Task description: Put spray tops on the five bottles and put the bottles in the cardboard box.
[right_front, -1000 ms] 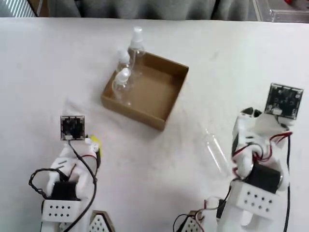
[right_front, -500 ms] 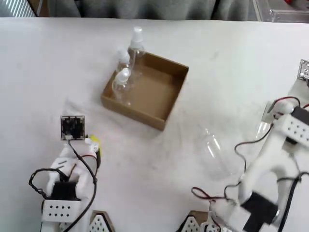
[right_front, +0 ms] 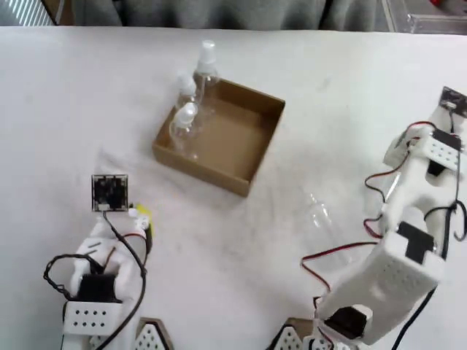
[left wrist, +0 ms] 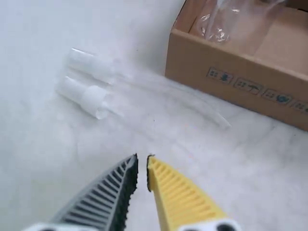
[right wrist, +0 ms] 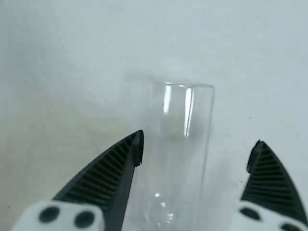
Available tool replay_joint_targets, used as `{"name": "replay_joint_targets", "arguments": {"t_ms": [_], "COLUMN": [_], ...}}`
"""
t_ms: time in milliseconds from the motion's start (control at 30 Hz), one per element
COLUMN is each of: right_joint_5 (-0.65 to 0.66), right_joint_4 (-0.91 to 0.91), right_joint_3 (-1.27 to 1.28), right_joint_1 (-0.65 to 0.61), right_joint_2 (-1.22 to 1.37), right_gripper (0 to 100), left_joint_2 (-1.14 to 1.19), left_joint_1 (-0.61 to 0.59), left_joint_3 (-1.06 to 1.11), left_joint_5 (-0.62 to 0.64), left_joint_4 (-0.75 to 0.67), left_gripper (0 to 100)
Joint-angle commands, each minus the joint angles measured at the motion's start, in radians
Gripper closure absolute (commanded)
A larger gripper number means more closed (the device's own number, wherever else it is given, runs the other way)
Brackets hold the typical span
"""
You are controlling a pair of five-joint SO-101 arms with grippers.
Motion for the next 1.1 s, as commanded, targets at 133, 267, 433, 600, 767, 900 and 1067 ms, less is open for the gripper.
{"name": "replay_joint_targets", "arguments": {"t_ms": [133,267,433,600,767,900,1067], "right_joint_5": [-0.017,-0.008,-0.006,0.006,0.150,0.204,0.261], "right_joint_4": [0.012,0.007,0.050,0.214,0.470,0.659,0.717], "right_joint_3": [-0.057,-0.058,-0.097,-0.176,-0.235,-0.232,-0.149], "right_joint_1": [-0.044,-0.044,-0.039,-0.081,-0.202,-0.343,-0.512], "right_joint_2": [0.108,0.107,0.022,-0.119,-0.274,-0.409,-0.591], "right_gripper": [68.3,80.6,92.9,98.8,97.4,97.4,97.5], "left_joint_2": [-0.016,-0.016,-0.016,-0.016,-0.018,-0.018,-0.018], "left_joint_1": [-0.015,-0.015,-0.015,-0.028,-0.139,-0.220,-0.257], "left_joint_3": [-0.005,-0.005,-0.005,-0.005,-0.005,-0.025,-0.032], "left_joint_5": [0.002,0.002,0.002,0.002,0.000,0.000,0.000], "left_joint_4": [0.008,0.008,0.008,0.008,0.008,0.008,0.029], "left_gripper": [96,96,96,96,96,96,96]}}
